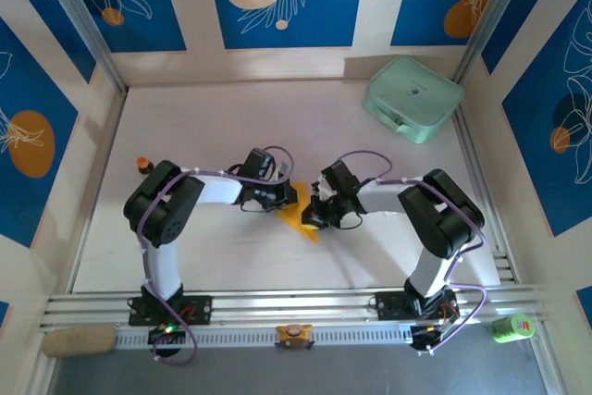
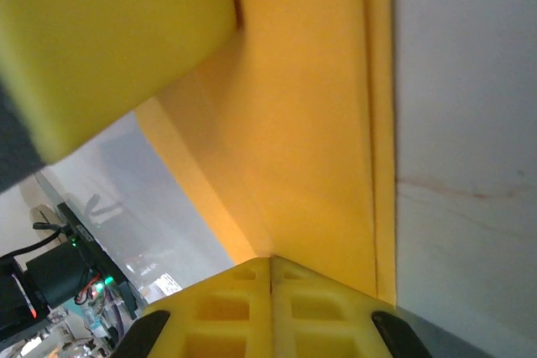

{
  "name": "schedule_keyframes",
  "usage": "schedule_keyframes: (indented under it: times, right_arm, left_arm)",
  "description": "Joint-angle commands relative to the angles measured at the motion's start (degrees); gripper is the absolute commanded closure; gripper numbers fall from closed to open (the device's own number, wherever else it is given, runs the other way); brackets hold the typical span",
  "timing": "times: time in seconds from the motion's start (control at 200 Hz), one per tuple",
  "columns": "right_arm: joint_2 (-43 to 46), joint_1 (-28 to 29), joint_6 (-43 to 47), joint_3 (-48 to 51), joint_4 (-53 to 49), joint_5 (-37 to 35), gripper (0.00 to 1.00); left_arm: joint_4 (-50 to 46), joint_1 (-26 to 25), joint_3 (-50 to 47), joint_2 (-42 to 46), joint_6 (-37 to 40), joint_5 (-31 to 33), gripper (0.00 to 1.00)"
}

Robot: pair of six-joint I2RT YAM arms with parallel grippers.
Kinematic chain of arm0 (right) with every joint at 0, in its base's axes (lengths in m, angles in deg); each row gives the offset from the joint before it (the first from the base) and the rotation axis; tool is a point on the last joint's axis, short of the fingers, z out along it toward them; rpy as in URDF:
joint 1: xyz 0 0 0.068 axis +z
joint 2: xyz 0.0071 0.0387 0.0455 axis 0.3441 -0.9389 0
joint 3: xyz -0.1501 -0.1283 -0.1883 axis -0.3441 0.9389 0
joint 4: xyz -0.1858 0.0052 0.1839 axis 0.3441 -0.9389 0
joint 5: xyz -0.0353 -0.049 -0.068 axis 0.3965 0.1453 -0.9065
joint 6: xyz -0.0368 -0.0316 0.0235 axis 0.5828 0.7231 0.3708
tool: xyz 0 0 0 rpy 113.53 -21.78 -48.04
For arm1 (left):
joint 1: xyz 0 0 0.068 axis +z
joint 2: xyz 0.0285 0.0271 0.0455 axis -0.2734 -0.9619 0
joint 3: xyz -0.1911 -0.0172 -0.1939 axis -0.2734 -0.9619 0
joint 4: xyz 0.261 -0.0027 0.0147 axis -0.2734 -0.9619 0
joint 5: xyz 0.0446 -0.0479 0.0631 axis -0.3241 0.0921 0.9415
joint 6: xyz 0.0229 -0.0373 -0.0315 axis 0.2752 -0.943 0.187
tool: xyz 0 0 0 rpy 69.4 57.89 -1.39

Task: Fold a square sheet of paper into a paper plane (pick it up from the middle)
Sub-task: Fourth fold the wing at the center of the table, then turn over the paper at the center of the table.

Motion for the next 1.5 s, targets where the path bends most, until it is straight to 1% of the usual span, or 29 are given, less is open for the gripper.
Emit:
schedule_keyframes:
  times: [0.0,0.13,0.34,0.475,0.635,0.725,0.77,0.805,0.845,0.97,1.065,1.13,1.19,1.33,1.495]
  right_arm:
    - [1.8,0.5,-0.3,5.0,-3.6,2.3,1.00]
    - [4.6,0.5,-1.4,7.8,-2.3,3.5,1.00]
    - [7.5,0.6,-2.2,11.9,-2.8,2.9,1.00]
    - [12.2,0.7,-3.2,14.3,-3.2,2.5,1.00]
    - [19.7,0.6,-3.1,13.6,-10.1,-1.7,1.00]
    - [22.5,-0.7,-4.4,12.3,-14.2,-4.1,1.00]
    - [23.3,-1.5,-4.8,11.9,-14.7,-3.8,0.94]
    - [23.8,-1.9,-5.2,11.8,-14.7,-3.5,0.85]
    - [24.1,-2.2,-5.7,11.7,-14.5,-3.2,0.80]
    - [23.5,-2.8,-7.1,12.0,-11.5,-0.8,0.73]
    - [21.6,-2.8,-9.0,13.1,-7.2,2.2,0.69]
    - [20.2,-2.7,-10.9,13.8,-3.8,4.2,0.69]
    - [19.3,-2.2,-11.2,13.7,-2.6,4.5,0.69]
    - [17.8,-2.2,-11.0,12.5,-6.0,2.1,0.69]
    - [15.0,-2.2,-11.4,11.9,-5.5,2.3,0.69]
  left_arm:
    - [-2.7,1.7,-1.8,-1.8,2.1,2.7,1.00]
    - [-2.6,2.2,-2.1,-1.8,2.2,2.7,1.00]
    - [-2.2,2.6,-2.6,-2.0,2.0,2.5,1.00]
    - [-1.5,2.6,-2.9,-1.9,1.7,2.1,1.00]
    - [-0.7,2.6,-3.2,-1.8,0.9,1.7,1.00]
    - [-0.2,2.6,-3.4,-1.3,0.3,1.6,1.00]
    - [-0.2,2.6,-3.5,-1.1,0.0,1.6,1.00]
    - [-0.3,2.6,-3.4,-1.1,-0.1,1.6,1.00]
    - [-0.2,2.6,-3.4,-1.0,-0.3,1.5,1.00]
    - [0.9,2.6,-3.9,-0.7,-1.4,1.3,1.00]
    - [1.5,2.6,-4.1,-0.7,-2.3,1.2,1.00]
    - [1.6,2.6,-4.1,-0.6,-2.5,1.0,1.00]
    - [1.5,2.6,-4.2,-0.4,-2.6,1.1,1.00]
    - [1.3,2.6,-4.1,-0.3,-2.6,1.1,1.00]
    - [1.5,2.6,-4.1,-0.4,-2.8,1.0,1.00]
